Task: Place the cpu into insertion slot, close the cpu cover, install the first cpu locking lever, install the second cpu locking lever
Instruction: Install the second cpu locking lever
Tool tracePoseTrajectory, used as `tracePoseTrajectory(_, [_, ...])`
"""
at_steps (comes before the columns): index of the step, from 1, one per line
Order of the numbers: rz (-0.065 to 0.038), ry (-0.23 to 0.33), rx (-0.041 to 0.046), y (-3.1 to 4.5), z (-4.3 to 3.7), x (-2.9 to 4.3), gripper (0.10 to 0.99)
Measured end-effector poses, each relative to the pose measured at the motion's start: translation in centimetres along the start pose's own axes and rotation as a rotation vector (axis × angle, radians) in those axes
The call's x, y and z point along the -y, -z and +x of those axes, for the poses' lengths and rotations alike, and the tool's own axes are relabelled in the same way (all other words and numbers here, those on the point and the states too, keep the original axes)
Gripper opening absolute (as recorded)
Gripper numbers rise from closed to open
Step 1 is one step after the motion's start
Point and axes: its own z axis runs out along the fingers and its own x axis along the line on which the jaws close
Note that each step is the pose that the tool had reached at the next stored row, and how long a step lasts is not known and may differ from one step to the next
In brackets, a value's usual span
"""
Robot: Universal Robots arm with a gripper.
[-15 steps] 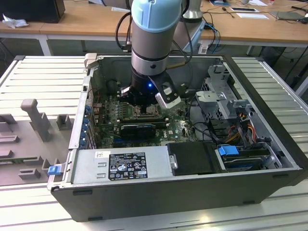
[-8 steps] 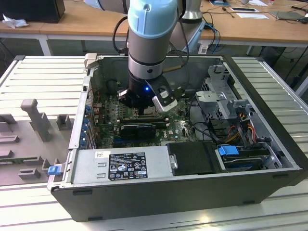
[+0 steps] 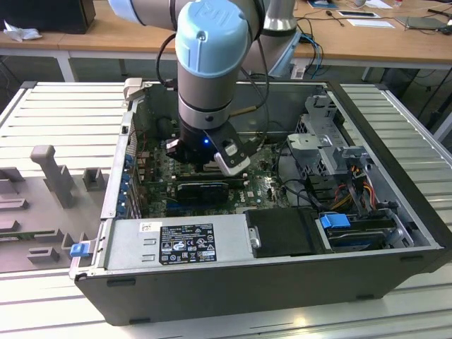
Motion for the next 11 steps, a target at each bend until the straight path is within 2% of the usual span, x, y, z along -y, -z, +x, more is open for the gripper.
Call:
tracePoseTrajectory(2, [-0.017, -0.003, 0.0023, -0.04, 0.01, 0.06, 0.106])
tracePoseTrajectory(4, [-0.029, -0.009, 0.0052, -0.14, 0.02, 0.31, 0.106])
tracePoseTrajectory(6, [-0.030, -0.009, 0.0054, -0.19, 0.07, 0.62, 0.106])
tracePoseTrajectory(11, [-0.035, -0.022, 0.0098, -0.55, 0.45, 0.73, 0.106])
